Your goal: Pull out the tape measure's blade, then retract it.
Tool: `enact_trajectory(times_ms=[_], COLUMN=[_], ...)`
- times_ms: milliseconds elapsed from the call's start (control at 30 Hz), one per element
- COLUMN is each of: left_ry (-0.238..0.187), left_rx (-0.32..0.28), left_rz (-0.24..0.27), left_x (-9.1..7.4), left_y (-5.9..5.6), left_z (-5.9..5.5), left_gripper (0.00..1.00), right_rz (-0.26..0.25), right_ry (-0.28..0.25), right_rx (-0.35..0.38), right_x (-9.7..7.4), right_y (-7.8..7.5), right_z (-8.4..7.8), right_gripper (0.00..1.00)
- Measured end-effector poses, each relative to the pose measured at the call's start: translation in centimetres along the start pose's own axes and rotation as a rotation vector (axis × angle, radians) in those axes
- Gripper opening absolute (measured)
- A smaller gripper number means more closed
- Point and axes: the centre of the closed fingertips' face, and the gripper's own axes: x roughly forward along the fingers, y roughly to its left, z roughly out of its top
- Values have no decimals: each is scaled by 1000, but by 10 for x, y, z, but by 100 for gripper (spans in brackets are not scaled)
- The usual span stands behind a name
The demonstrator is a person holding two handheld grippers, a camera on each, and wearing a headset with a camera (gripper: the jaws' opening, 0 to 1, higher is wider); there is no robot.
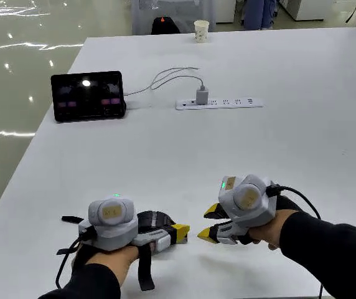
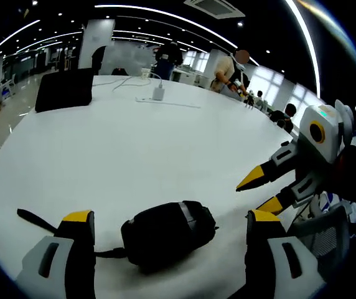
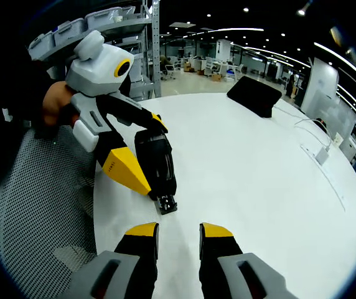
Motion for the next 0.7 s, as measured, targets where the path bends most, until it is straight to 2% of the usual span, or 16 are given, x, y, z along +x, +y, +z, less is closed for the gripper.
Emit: enact_trajectory(times_ms=[67,133,267,367,467,500,567,633,667,700], left_ry=[1,12,8,14,14,27,3,33,14,15], left_rx=[29,33,45,47,83,96,105,105,115,114], left_rz=[-12,-4,2,-31,-40,-46,-71,-78,-100,-98], left_x=[-2,-5,-11,-14,-15,-15,-16,-19,-21,-23], left_y=[0,6,16,17,20,22,21,24,24,25], left_z=[1,1,6,7,10,10,15,11,14,14], left_gripper=[99,99,99,99,99,99,99,99,99,99], right_rz=[-9,-25,-51,-67,-77,-81,-89,-95,-99,-101], right_ry=[-5,-11,-22,-33,-41,-44,-47,-47,-42,-39], right_rx=[9,25,59,79,95,104,116,125,129,133], right_x=[-5,-11,-23,-31,-37,-40,-42,-45,-47,-48], right_y=[-2,-6,-11,-15,-18,-18,-20,-22,-22,-22], right_z=[-2,-6,-11,-14,-17,-19,-21,-25,-28,-31], right_gripper=[24,25,28,30,33,33,35,38,39,41])
